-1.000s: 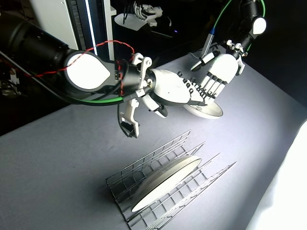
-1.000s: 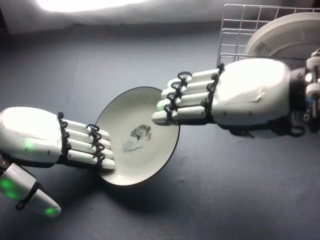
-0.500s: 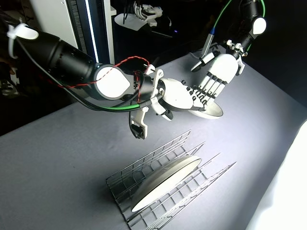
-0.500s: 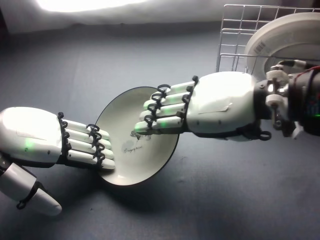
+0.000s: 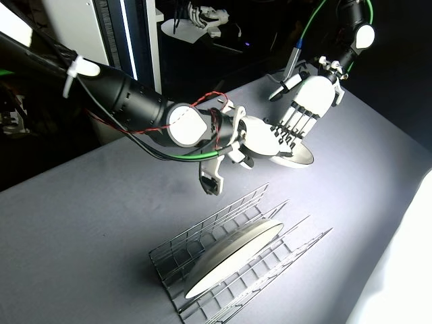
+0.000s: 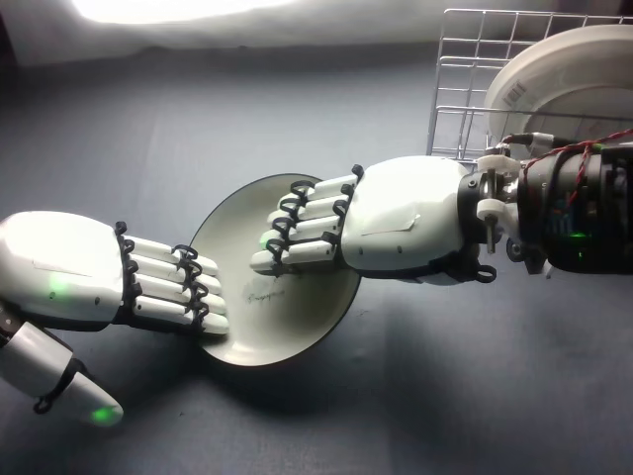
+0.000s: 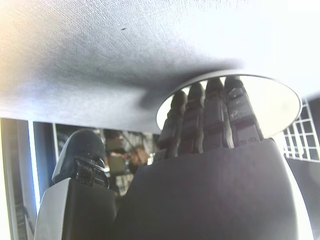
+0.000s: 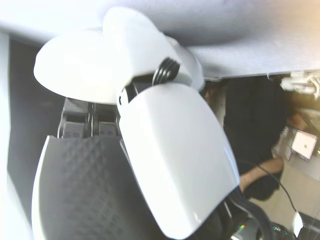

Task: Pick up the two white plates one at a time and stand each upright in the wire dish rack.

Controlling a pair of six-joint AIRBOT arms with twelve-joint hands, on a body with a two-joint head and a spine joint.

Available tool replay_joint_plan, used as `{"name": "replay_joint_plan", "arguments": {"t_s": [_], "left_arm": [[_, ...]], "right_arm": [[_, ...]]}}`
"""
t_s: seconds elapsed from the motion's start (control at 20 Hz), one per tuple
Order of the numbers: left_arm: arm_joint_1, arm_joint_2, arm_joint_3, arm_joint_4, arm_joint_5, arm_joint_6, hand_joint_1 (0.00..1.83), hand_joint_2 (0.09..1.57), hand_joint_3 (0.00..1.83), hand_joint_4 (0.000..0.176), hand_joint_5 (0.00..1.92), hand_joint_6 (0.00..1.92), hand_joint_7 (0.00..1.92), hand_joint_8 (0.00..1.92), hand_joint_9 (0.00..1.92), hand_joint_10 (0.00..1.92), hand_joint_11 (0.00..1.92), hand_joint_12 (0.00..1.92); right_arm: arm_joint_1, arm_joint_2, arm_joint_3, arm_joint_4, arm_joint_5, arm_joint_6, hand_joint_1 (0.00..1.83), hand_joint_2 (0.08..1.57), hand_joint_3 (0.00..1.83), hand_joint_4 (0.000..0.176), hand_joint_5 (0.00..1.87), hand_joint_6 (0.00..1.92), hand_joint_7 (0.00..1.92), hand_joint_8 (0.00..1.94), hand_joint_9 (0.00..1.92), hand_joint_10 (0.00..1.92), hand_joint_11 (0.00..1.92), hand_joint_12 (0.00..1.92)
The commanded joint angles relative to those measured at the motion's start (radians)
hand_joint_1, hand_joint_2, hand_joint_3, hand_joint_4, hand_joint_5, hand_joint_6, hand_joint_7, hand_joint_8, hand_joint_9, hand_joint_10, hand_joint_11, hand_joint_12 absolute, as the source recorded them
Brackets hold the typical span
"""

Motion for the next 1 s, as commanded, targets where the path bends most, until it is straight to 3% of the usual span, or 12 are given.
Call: {"name": "replay_joint_plan", "arguments": {"t_s": [0.0, 0.15, 0.25, 0.6, 0.85, 0.9, 0.95], "left_arm": [[0.009, -0.012, 0.001, 0.015, -0.027, -0.001, 0.00, 1.22, 0.00, 0.000, 0.14, 0.01, 0.10, 0.01, 0.06, 0.01, 0.01, 0.01], [0.009, -0.012, 0.004, 0.014, -0.028, -0.001, 0.00, 1.23, 0.00, 0.000, 0.16, 0.01, 0.13, 0.01, 0.08, 0.01, 0.03, 0.01], [0.009, -0.014, 0.007, 0.012, -0.029, -0.001, 0.00, 1.23, 0.00, 0.000, 0.16, 0.01, 0.14, 0.01, 0.09, 0.01, 0.03, 0.02], [0.009, -0.014, 0.012, 0.005, -0.031, -0.001, 0.00, 1.24, 0.00, 0.000, 0.15, 0.01, 0.13, 0.00, 0.08, 0.00, 0.02, 0.01], [0.009, -0.014, 0.018, -0.007, -0.034, -0.002, 0.00, 1.24, 0.00, 0.000, 0.16, 0.00, 0.13, 0.00, 0.09, 0.00, 0.03, 0.02], [0.009, -0.014, 0.019, -0.007, -0.034, -0.002, 0.00, 1.24, 0.00, 0.000, 0.16, 0.00, 0.13, 0.00, 0.09, 0.00, 0.03, 0.02], [0.009, -0.014, 0.021, -0.008, -0.034, -0.002, 0.00, 1.24, 0.00, 0.000, 0.14, 0.00, 0.11, 0.00, 0.07, 0.00, 0.01, 0.01]], "right_arm": [[0.002, -0.007, 0.005, 0.026, 0.068, -0.004, 1.63, 1.18, 0.00, 0.000, 0.00, 0.00, 0.00, 0.00, 0.00, 0.00, 0.00, 0.18], [-0.001, -0.031, 0.033, 0.027, 0.068, -0.009, 1.68, 1.19, 0.00, 0.000, 0.00, 0.00, 0.00, 0.00, 0.00, 0.00, 0.00, 0.17], [0.006, -0.043, 0.044, 0.027, 0.072, -0.010, 1.68, 1.20, 0.00, 0.000, 0.00, 0.00, 0.00, 0.00, 0.00, 0.00, 0.00, 0.33], [0.023, -0.056, 0.049, 0.027, 0.071, -0.010, 1.72, 1.20, 0.00, 0.000, 0.00, 0.00, 0.00, 0.00, 0.00, 0.00, 0.00, 0.32], [0.025, -0.057, 0.048, 0.027, 0.071, -0.011, 1.64, 1.20, 0.00, 0.000, 0.08, 0.02, 0.08, 0.01, 0.10, 0.02, 0.00, 0.76], [0.024, -0.056, 0.047, 0.027, 0.071, -0.011, 1.64, 1.20, 0.00, 0.000, 0.08, 0.02, 0.08, 0.01, 0.10, 0.02, 0.00, 0.76], [0.023, -0.056, 0.047, 0.027, 0.071, -0.011, 1.69, 1.20, 0.00, 0.000, 0.22, 0.01, 0.22, 0.01, 0.28, 0.03, 0.03, 1.06]]}}
